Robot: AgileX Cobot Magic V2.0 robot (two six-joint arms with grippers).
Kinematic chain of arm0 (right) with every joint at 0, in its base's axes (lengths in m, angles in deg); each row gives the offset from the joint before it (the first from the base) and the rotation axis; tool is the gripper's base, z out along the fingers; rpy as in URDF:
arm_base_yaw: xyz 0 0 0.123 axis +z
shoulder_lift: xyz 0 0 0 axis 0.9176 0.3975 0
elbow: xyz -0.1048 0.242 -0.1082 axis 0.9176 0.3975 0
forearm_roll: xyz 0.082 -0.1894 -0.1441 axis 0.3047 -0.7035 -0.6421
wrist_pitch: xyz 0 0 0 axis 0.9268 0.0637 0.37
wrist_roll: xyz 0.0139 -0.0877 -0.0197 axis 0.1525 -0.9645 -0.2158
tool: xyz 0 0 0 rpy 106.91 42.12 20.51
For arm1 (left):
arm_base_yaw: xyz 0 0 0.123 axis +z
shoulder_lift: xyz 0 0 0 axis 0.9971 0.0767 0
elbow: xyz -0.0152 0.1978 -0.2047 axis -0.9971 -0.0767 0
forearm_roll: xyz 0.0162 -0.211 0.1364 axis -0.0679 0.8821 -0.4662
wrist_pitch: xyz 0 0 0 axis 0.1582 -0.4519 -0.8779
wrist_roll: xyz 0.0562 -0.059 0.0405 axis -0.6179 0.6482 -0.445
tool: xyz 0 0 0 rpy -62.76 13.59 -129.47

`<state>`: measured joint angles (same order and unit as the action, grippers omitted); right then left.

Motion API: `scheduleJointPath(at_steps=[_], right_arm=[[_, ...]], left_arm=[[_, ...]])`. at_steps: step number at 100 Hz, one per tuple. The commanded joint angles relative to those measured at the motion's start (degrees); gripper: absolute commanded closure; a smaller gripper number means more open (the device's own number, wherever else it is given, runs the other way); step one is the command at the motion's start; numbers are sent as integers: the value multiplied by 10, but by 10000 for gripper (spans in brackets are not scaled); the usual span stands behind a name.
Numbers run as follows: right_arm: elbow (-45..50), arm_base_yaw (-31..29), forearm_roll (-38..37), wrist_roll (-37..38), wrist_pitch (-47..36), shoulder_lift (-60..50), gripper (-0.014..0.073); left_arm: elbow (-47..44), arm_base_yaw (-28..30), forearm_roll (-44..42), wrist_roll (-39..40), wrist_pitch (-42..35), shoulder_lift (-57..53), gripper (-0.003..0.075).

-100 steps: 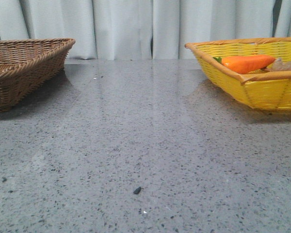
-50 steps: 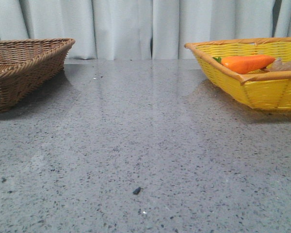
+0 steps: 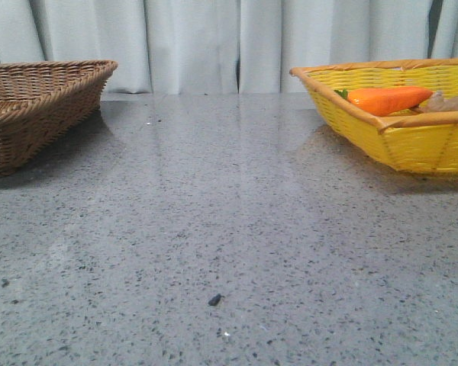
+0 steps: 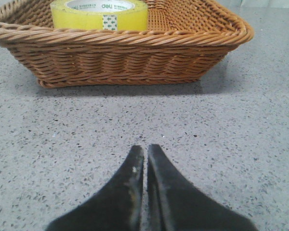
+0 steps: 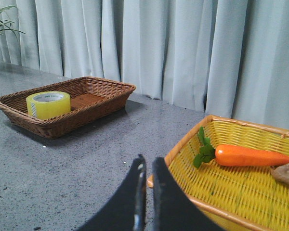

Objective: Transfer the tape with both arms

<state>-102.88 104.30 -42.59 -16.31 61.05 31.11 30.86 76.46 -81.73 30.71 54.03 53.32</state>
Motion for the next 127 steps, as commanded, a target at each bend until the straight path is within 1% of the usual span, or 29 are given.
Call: scheduleJointPath(at_steps=[1,13,21,29,34,39,45,49,57,63,66,67,70,90,127], right_arm=[[-13,0,-12,0,-46,8,640],[2,-7,-13,0,-51,4,640],[33,-31,-44,0,-47,4,640],[78,-79,-44,0,-68,4,640],[108,-117,-31,0,-90,4,640],[141,-160,1,0,-119,4,640],[185,-216,58,0,-166,4,640],[210,-247,77,0,-193,4,640],[263,-308,89,0,-242,4,640],[288,-334,89,0,-265,4,641],[298,-344,89,0,-262,4,641],[298,-345,89,0,-262,3,641],[296,-349,88,0,-226,1,641],[296,-350,88,0,-129,-29,640],[296,-350,88,0,-131,-29,640]], left_arm=[[-7,0,7,6,-27,-17,741],[-7,0,7,6,-27,-17,741],[-7,0,7,6,-27,-17,741],[-7,0,7,6,-27,-17,741],[-7,0,7,6,-27,-17,741],[-7,0,7,6,-27,-17,741],[-7,0,7,6,-27,-17,741],[-7,0,7,6,-27,-17,741],[-7,0,7,6,-27,-17,741],[-7,0,7,6,-27,-17,741],[-7,0,7,6,-27,-17,741],[-7,0,7,6,-27,-17,741],[-7,0,7,6,-27,-17,741],[-7,0,7,6,-27,-17,741],[-7,0,7,6,-27,-17,741]])
